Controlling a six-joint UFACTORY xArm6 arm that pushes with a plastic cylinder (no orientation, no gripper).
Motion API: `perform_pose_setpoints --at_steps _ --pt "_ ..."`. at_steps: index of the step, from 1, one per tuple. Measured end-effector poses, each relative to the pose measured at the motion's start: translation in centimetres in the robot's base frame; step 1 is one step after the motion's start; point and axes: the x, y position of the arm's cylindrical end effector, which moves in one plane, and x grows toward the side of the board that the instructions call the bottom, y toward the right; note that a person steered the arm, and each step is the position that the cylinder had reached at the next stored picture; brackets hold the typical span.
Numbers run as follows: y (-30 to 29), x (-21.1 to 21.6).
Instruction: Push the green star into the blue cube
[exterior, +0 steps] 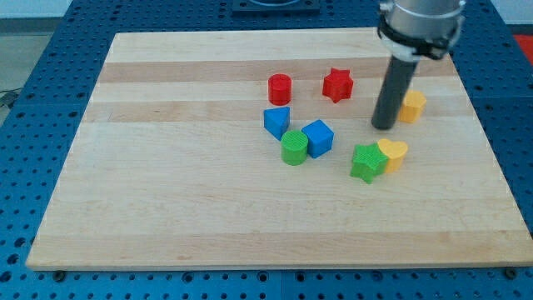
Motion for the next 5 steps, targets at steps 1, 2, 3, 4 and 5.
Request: perform_pose_setpoints --at_steps 1,2,3,4,5 --pt "-1.2 -1.0" --pt "0.5 0.5" --pt "7.0 6.8" --pt "11.9 12.5" --pt "10.8 15.2"
